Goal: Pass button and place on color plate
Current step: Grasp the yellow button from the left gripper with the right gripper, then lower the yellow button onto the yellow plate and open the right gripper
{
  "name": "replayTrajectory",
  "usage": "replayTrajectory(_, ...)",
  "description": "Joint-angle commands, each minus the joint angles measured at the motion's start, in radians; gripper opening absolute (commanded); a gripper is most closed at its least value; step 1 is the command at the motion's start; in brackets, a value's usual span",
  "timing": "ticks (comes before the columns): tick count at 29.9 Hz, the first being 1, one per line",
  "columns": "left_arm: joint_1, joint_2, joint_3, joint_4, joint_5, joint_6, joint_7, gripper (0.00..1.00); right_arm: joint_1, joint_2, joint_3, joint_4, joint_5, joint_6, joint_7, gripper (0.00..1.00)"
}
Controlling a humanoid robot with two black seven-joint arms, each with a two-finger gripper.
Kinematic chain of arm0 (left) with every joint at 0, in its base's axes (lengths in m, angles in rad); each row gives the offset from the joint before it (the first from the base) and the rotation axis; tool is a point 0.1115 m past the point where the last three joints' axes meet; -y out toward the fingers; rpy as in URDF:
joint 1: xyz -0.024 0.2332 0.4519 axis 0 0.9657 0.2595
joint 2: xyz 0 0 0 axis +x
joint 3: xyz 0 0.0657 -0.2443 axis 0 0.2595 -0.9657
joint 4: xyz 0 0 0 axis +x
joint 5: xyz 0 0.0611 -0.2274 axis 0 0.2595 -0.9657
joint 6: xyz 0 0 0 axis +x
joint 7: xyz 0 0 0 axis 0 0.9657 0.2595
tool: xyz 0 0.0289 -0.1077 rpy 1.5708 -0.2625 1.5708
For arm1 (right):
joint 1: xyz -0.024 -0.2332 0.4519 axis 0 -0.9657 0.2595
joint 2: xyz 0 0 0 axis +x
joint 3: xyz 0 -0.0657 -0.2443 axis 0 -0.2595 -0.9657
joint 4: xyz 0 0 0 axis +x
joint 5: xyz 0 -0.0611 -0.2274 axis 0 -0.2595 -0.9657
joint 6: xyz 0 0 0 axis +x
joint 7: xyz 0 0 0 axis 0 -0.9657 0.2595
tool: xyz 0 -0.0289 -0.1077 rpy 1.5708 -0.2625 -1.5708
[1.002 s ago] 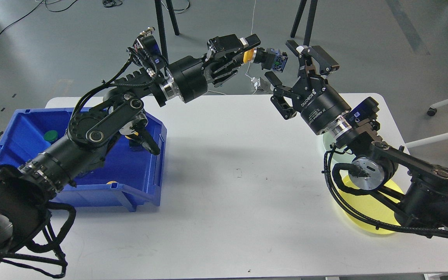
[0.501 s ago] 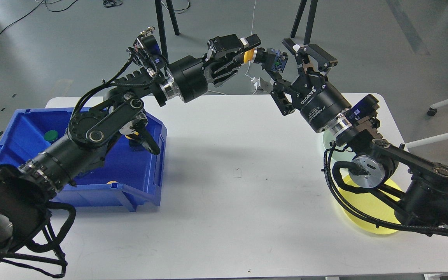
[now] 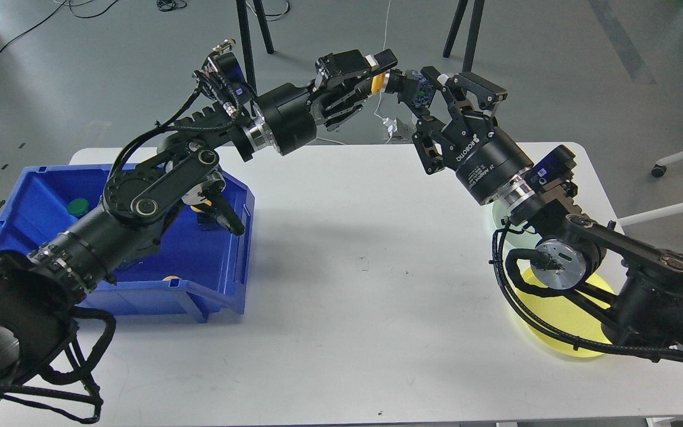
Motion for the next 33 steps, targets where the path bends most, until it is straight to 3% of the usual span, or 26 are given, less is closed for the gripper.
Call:
replayTrajectory(1, 0.002, 0.0, -0.007, 0.0, -0.001, 0.0, 0.001, 0.47, -0.001, -0.001, 0.0, 0.0, 0.0, 0.002, 0.0, 0.29)
replayTrajectory(9, 0.003, -0.005, -0.01, 0.0, -0.011, 0.0, 0.001, 0.7, -0.004, -0.004, 0.0, 0.0, 0.0, 0.003, 0.0, 0.28)
replayTrajectory(21, 0.006, -0.003, -0.014, 0.0, -0.011, 0.0, 0.001, 0.75, -0.013, -0.03, 0.011, 0.005, 0.0, 0.005, 0.0, 0.27)
replayTrajectory(33, 0.006, -0.003, -0.014, 0.0, -0.011, 0.0, 0.001, 0.77, -0.166, -0.279, 0.098, 0.054, 0.0, 0.005, 0.0, 0.26)
